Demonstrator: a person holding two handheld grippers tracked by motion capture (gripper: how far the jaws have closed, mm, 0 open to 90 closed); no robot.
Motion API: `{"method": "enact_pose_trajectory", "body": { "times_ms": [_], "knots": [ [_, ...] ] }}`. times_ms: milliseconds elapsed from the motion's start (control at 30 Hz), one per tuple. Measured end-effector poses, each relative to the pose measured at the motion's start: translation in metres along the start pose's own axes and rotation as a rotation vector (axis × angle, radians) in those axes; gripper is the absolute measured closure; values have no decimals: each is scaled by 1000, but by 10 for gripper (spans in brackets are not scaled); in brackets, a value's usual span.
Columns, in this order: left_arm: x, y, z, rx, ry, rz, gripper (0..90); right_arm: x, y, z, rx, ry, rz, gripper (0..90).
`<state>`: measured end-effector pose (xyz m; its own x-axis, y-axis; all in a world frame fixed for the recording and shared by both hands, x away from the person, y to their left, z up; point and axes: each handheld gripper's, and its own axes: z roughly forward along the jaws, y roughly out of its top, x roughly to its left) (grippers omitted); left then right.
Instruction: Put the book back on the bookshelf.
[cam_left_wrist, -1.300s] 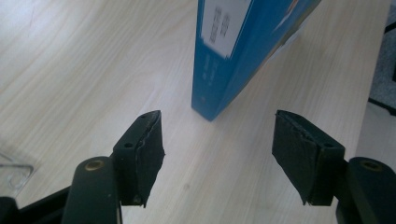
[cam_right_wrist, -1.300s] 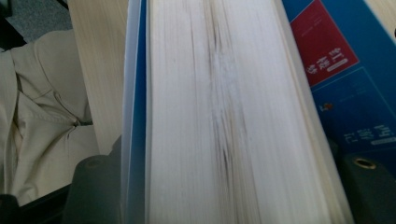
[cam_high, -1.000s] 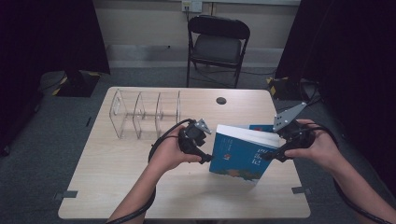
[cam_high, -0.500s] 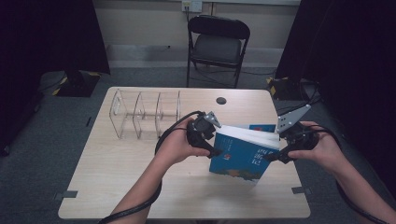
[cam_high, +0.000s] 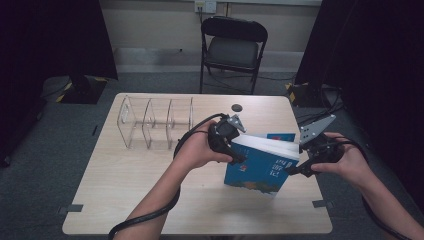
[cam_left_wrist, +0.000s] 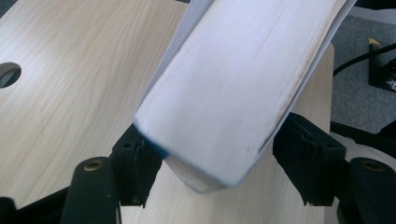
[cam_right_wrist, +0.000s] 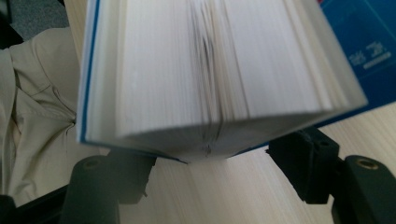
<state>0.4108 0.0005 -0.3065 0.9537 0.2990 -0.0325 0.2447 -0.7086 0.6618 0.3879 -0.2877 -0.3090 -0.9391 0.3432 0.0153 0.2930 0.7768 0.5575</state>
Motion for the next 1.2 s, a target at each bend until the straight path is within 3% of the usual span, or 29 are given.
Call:
{"method": "enact_pose_trajectory", "body": {
  "times_ms": [133, 233, 533, 900, 1100, 1200],
  "knots": [
    [-1, 4, -1, -9, 8, 5, 367, 0, -7, -1, -12, -4, 15, 326],
    [-3, 9, -1, 13, 27, 23, 373, -2, -16, -1, -25, -5, 37, 325],
    [-3, 10, -3, 36, 18, 32, 426, 0, -32, 0, -50, -32, 78, 323],
    [-16, 6, -10, 45, 3, 24, 514, 2, -32, 9, -82, -55, 91, 329],
    [-17, 6, -10, 54, 16, 50, 506, 2, -29, 9, -89, -81, 88, 353],
    [-18, 8, -10, 33, 13, 53, 462, 1, -28, 9, -86, -83, 88, 358]
  ]
}}
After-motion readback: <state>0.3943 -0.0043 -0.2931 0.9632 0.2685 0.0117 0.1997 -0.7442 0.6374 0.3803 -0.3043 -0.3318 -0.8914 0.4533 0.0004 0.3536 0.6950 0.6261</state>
